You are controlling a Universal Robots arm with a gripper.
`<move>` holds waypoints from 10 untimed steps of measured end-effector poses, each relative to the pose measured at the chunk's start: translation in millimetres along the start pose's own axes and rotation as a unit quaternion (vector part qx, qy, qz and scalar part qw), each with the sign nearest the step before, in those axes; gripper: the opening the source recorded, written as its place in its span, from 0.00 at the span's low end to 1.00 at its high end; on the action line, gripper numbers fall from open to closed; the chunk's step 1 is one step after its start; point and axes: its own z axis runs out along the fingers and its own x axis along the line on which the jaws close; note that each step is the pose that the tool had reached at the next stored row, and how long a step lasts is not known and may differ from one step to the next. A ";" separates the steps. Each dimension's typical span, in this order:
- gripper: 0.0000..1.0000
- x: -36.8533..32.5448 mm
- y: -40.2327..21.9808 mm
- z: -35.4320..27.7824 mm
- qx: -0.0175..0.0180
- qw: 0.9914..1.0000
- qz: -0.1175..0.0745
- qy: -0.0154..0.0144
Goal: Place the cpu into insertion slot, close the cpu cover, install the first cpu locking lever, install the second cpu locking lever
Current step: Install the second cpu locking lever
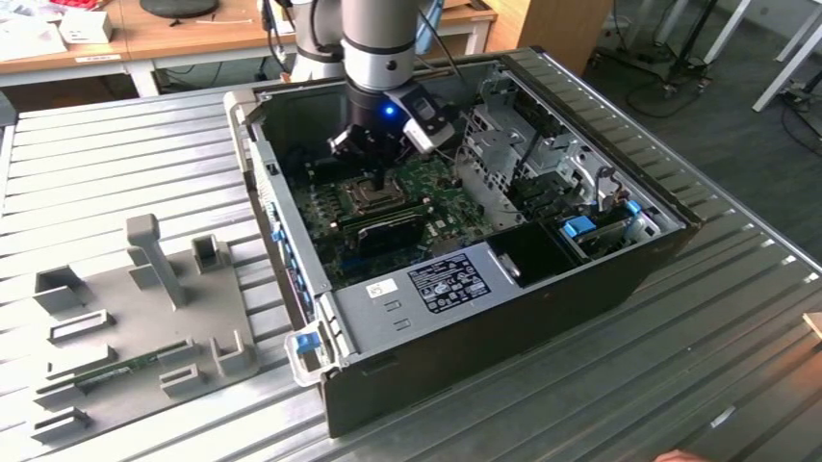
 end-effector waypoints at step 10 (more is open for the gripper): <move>0.10 6.2 -6.0 -0.7 0.000 1.000 0.000 0.000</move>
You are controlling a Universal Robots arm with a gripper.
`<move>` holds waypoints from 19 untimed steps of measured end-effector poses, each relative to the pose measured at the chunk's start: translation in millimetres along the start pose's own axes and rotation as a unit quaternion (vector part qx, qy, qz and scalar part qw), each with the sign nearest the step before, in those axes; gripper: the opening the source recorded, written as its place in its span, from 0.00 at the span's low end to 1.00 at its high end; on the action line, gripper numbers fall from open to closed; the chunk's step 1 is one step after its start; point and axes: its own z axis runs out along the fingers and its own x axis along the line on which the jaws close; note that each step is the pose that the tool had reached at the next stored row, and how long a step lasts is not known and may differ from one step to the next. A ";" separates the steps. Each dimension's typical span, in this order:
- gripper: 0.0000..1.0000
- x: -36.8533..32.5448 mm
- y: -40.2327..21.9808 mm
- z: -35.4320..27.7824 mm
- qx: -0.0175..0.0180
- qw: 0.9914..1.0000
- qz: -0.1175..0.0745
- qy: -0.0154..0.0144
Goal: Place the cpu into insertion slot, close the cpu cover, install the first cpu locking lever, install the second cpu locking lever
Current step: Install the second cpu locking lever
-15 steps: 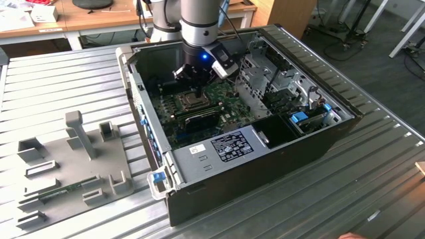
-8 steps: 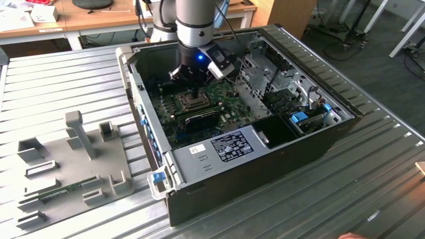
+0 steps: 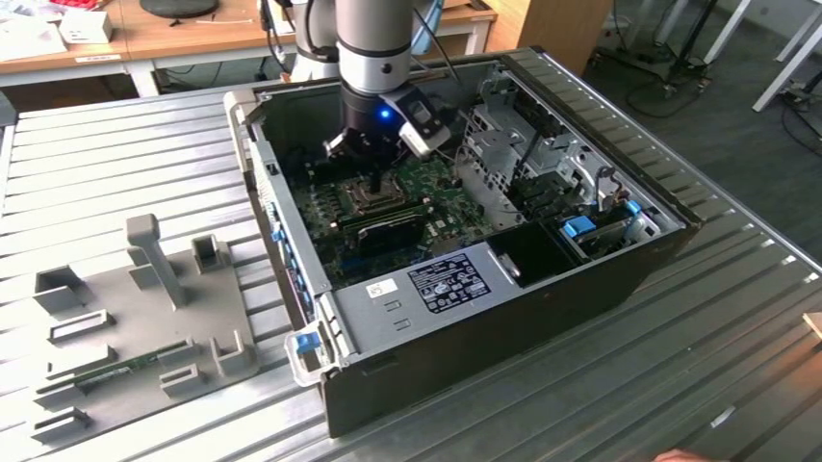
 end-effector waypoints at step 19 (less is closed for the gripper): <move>0.10 0.3 -2.1 5.1 0.001 1.000 0.001 0.018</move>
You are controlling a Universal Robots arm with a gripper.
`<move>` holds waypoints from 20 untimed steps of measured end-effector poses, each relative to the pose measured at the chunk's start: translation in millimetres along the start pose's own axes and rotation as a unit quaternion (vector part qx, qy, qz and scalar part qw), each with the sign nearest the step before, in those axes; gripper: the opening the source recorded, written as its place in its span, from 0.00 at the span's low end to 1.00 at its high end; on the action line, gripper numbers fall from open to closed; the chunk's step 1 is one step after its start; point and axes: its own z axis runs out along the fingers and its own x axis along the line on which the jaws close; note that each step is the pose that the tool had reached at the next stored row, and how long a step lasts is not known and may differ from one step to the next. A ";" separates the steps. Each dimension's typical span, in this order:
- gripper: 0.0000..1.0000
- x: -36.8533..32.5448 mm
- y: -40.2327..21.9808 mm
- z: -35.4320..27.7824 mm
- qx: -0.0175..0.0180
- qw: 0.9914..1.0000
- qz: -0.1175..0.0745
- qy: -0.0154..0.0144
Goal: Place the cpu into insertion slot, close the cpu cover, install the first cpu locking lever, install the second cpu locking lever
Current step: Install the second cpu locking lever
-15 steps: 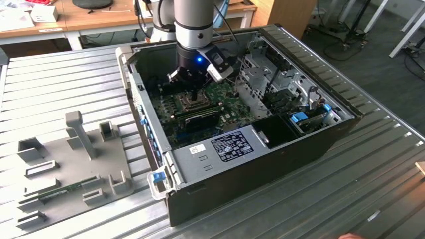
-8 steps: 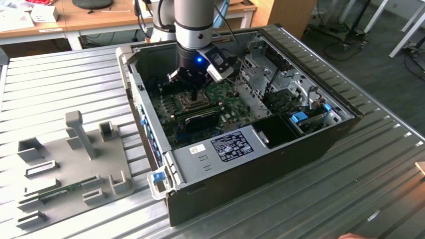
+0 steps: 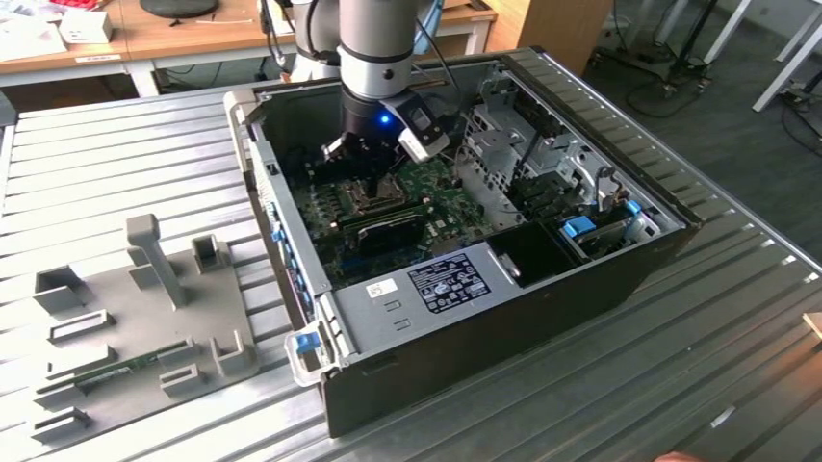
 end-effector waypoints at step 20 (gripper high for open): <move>0.10 6.0 -2.1 12.8 0.005 1.000 -0.001 0.000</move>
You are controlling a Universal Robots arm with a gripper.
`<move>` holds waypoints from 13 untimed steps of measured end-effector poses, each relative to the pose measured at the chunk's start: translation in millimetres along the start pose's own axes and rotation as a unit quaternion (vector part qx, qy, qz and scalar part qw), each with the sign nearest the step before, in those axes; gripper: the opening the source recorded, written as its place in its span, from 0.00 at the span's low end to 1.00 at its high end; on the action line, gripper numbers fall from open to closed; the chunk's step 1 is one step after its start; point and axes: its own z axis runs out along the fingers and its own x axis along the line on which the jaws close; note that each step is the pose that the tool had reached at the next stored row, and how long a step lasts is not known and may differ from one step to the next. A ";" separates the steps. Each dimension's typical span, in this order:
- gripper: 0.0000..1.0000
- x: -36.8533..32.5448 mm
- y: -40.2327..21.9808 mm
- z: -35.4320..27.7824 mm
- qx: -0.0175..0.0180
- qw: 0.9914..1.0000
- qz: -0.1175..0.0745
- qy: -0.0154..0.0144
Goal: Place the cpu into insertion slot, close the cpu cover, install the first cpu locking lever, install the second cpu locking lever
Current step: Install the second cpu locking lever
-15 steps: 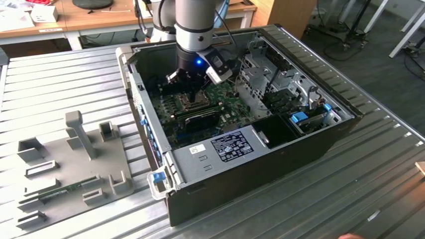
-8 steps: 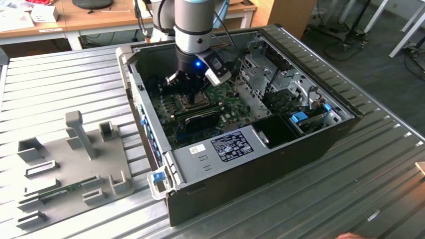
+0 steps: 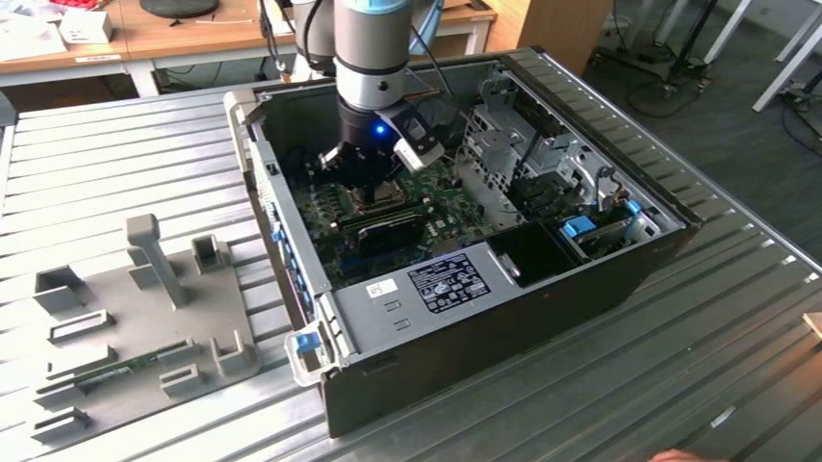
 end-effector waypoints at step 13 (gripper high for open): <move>0.10 6.4 -1.0 4.9 0.003 1.000 -0.001 0.000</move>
